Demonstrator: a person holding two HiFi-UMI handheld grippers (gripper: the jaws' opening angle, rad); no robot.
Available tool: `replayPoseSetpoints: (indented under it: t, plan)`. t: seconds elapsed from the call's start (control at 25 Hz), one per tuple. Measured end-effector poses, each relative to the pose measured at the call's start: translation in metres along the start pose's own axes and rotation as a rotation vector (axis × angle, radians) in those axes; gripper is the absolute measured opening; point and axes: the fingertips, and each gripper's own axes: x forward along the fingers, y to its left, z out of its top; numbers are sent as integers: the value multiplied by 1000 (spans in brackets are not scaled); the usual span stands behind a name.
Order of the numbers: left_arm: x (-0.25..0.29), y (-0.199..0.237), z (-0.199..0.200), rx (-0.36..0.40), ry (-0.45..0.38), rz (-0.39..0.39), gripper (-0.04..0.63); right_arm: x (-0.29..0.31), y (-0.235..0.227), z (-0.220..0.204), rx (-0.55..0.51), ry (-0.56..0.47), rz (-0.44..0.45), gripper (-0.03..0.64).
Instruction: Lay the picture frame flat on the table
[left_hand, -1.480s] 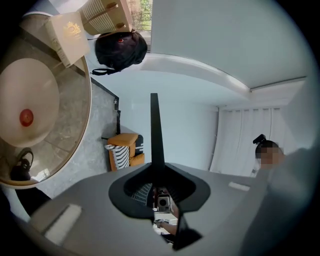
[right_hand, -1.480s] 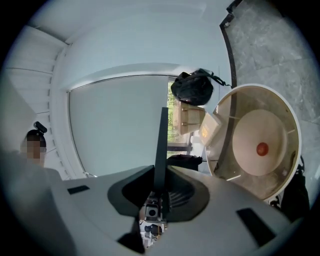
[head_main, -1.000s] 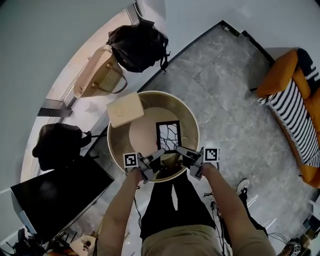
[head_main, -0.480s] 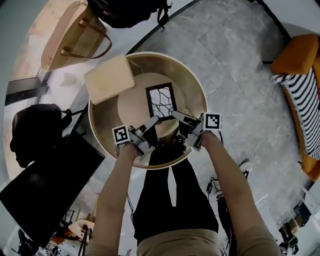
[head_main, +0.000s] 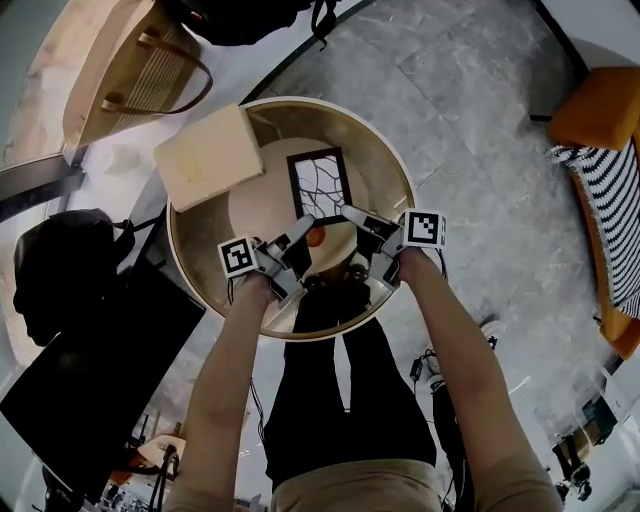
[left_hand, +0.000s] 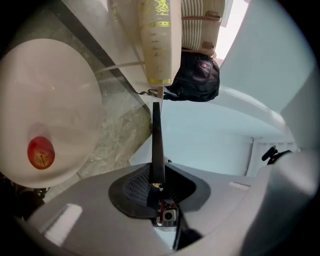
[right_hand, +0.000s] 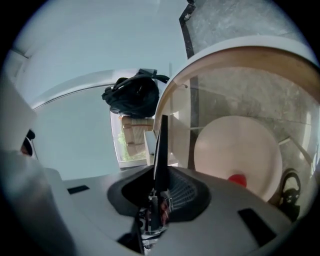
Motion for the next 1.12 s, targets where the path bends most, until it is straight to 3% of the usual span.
replayPoseSetpoints:
  t: [0.2, 0.4, 0.64, 0.84, 0.96, 1.12]
  plan:
    - [5, 1, 6, 58, -53, 77, 74, 1, -4, 7, -2, -29, -68, 64]
    - [-1, 13, 10, 240, -39, 290, 86, -2, -12, -1, -104, -7, -190, 92]
    - [-6, 15, 9, 383, -41, 464, 165, -12, -23, 4, -57, -69, -200, 92]
    - [-21, 21, 18, 578, -44, 663, 189, -7, -21, -2, -87, -58, -180, 92]
    - [-27, 24, 18, 747, -6, 770, 198, -6, -20, -6, -105, -54, -171, 92]
    - [-26, 21, 14, 934, 52, 843, 211, -3, -14, -10, -116, -57, -149, 92]
